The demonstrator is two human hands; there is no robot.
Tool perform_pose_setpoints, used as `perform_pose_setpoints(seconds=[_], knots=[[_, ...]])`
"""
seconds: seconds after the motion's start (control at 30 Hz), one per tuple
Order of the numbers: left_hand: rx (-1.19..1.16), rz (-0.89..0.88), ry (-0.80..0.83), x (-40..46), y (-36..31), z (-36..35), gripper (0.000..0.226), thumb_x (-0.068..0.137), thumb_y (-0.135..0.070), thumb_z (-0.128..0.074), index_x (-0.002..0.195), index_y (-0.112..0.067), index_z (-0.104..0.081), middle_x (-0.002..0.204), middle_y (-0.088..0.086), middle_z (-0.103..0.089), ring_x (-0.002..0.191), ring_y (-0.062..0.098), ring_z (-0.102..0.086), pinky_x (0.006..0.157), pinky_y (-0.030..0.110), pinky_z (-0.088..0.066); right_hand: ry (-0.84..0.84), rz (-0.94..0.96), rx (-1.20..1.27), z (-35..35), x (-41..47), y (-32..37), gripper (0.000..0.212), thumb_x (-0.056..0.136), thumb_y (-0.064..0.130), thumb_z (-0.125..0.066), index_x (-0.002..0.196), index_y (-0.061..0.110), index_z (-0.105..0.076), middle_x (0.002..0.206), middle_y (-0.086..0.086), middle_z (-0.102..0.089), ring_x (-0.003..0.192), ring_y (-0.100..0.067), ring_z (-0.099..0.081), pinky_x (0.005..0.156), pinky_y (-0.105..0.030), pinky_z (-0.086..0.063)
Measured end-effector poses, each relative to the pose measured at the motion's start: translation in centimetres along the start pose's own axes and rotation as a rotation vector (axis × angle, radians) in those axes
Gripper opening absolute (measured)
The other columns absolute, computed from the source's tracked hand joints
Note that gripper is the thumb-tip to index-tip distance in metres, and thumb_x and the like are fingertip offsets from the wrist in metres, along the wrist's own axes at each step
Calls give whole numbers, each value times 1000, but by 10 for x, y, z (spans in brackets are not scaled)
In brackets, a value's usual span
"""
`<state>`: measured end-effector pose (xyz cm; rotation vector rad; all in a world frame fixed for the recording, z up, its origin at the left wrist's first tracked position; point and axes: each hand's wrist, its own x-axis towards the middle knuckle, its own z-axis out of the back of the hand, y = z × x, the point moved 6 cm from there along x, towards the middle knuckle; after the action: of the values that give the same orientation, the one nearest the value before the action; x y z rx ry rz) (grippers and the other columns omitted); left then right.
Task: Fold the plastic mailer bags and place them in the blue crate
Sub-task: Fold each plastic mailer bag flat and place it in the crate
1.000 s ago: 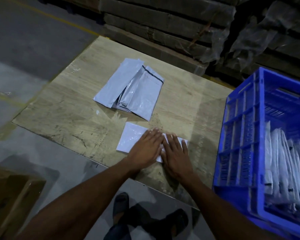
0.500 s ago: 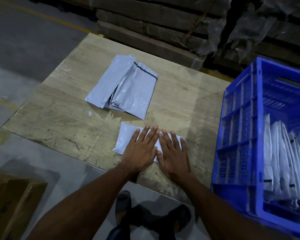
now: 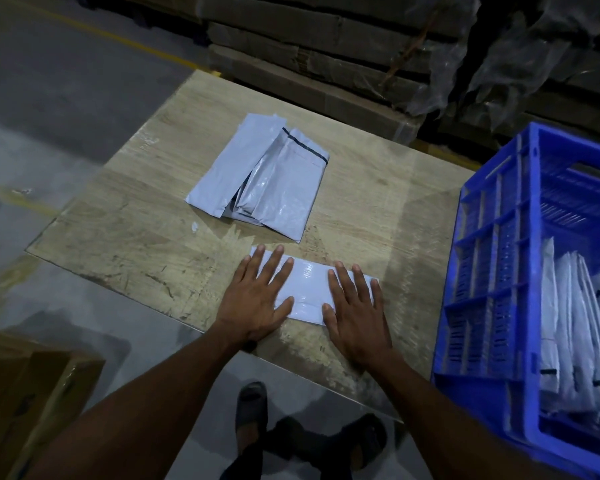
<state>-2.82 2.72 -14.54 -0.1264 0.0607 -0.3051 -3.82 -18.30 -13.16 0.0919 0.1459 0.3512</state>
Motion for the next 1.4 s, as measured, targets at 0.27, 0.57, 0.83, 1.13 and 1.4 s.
perform_pose_setpoints(seconds=[0.27,0.57,0.83,1.13,1.4], knots=[[42,0,17,1,-2,-3,78,101,-61,-30,166,-21,-16,174,5,-3,159,36,3,126,55,-13,12,-9,-34,10,16,37,68,102,46,-19,160,11,-14,169,-8,-6,155,-29,7,115,-71,9],[33,-4,12,0,-2,-2,78,100,-63,-27,166,-24,-13,174,3,0,159,37,5,128,54,-9,-31,-128,21,-3,-3,5,67,104,59,-20,161,25,-13,169,-9,-1,155,-34,5,124,-54,-7],[-2,3,61,3,-5,6,74,103,-60,1,166,-20,-6,173,10,6,158,38,10,125,59,7,51,-211,111,1,-11,-14,71,100,55,-7,161,20,-1,168,-10,13,154,-29,15,122,-60,2],[-305,-54,-73,22,-69,3,54,108,-28,-26,156,-7,-40,162,11,-40,152,26,-35,127,37,-12,-85,-35,48,3,1,20,55,104,32,-37,157,18,-33,166,-3,-24,155,-28,-13,122,-54,-15],[-34,120,-15,-4,-11,-2,68,105,-53,-24,166,-24,-17,174,3,-2,160,34,1,126,56,-13,36,-155,65,-6,-16,-13,70,102,65,-19,161,31,-4,169,-5,7,155,-29,10,123,-55,-8]])
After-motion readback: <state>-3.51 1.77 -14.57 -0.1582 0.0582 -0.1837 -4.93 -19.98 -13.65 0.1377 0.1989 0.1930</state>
